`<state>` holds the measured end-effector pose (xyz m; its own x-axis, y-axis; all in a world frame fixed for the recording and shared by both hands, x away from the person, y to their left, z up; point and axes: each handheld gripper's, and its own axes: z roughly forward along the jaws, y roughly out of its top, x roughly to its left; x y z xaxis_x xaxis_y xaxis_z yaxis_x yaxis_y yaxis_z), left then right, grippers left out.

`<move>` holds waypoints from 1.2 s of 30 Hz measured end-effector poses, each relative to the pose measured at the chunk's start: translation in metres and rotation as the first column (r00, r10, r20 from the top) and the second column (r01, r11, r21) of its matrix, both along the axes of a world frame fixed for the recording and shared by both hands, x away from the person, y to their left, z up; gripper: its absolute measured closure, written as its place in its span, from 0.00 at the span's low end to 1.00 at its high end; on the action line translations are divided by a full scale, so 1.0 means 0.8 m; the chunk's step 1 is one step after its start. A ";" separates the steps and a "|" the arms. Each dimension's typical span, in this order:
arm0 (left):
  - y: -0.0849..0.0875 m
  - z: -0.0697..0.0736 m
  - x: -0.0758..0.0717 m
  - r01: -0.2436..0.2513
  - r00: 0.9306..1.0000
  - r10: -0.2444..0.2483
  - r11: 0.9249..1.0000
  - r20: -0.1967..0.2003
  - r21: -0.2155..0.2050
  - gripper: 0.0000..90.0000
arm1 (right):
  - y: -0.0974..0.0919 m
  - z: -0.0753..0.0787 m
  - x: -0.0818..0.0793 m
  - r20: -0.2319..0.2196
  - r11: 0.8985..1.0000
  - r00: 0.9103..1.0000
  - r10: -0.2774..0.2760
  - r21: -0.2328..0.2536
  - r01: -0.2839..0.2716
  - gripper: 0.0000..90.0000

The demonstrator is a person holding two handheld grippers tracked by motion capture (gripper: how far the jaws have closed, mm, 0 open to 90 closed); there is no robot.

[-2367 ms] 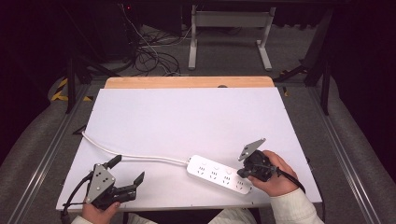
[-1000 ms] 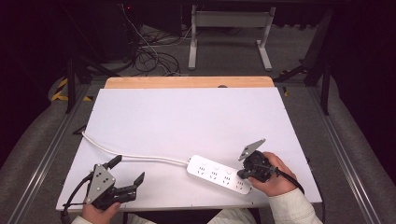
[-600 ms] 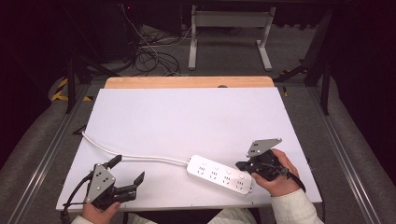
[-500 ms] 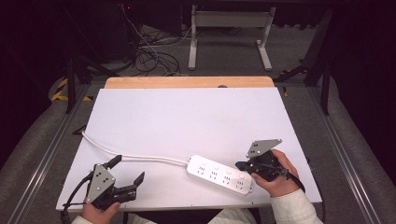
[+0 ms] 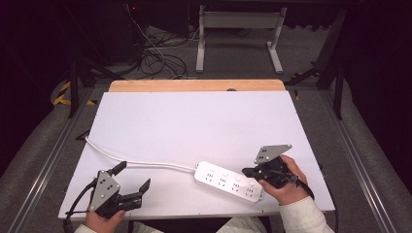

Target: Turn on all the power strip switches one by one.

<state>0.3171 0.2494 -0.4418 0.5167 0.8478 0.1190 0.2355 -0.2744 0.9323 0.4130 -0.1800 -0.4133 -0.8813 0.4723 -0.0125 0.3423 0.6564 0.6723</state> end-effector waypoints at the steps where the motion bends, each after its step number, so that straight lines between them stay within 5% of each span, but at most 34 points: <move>1: 0.000 0.000 0.000 0.000 1.000 0.000 1.000 -0.001 -0.001 0.13 | 0.003 -0.001 0.001 -0.002 1.000 1.000 0.008 -0.005 -0.008 1.00; 36: 0.001 0.000 0.000 0.001 1.000 -0.001 1.000 -0.002 -0.001 0.13 | 0.029 -0.037 0.019 -0.081 0.996 0.996 0.033 -0.080 -0.039 1.00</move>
